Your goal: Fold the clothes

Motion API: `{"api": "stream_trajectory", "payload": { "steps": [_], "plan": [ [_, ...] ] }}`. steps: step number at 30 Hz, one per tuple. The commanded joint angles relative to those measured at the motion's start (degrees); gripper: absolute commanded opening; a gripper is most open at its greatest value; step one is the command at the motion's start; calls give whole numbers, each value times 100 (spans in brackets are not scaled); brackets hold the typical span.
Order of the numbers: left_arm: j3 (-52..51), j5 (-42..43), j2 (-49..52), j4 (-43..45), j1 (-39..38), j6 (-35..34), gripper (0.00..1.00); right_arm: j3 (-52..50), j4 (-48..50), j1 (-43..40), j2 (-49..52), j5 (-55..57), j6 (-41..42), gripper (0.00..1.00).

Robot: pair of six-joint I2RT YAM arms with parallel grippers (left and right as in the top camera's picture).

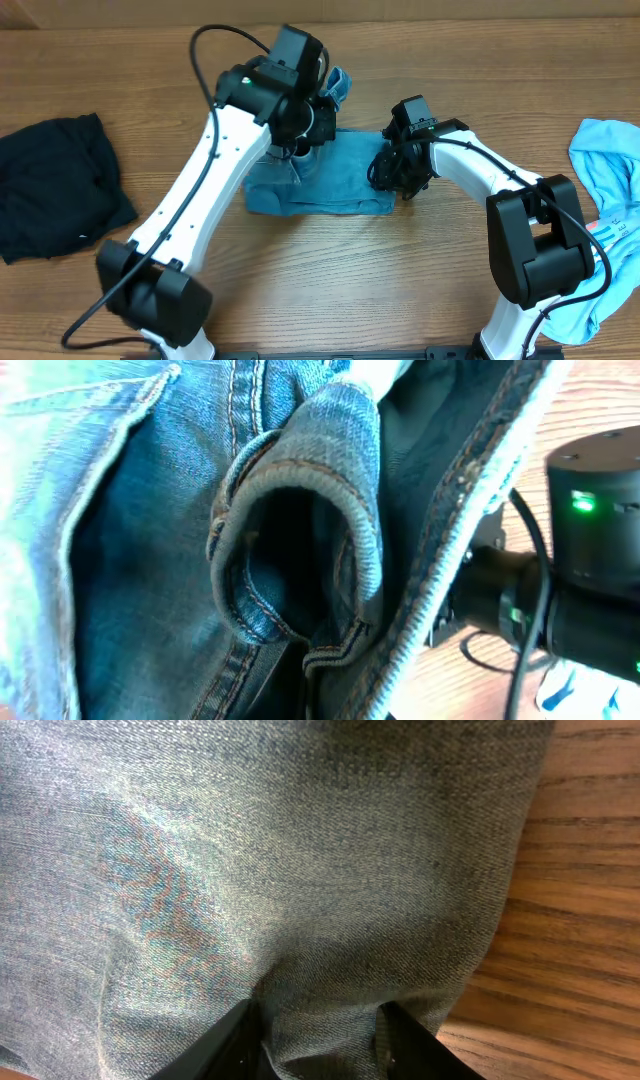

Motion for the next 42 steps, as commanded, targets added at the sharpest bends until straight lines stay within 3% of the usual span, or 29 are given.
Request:
{"api": "stream_trajectory", "payload": {
  "steps": [1,4,10,20,23,25,28,30,35,40,42],
  "plan": [
    [-13,177,378,140,-153,-146,6,-190,9,39,503,57,24,42],
    [-13,442,623,459,-260,-149,10,-190,9,39,503,55,24,42],
    [-13,474,767,540,-323,-151,10,-52,-153,-13,457,155,74,41],
    [-13,726,767,811,-372,-173,13,1311,-1224,-612,-887,1029,170,47],
    [-13,876,772,1095,-522,-173,25,1335,-1318,-763,-1102,1029,170,47],
    [-13,1161,798,1248,-693,-170,64,1335,-1351,-800,-1117,1029,170,47],
    [-13,2063,807,1453,-935,144,78,1335,-1344,-800,-1117,1029,170,47],
    [-11,2065,804,1399,-944,476,74,1335,-1384,-800,-1117,1027,170,47],
    [-2,1891,710,1012,-70,527,72,1335,-1585,-800,-1117,728,144,51],
    [-2,1773,636,892,1110,780,75,1333,-1565,-669,-1108,-1034,-203,55],
    [-2,1075,636,562,1604,785,77,1322,-1585,-468,-1058,-1432,-192,58]
  ]
}}
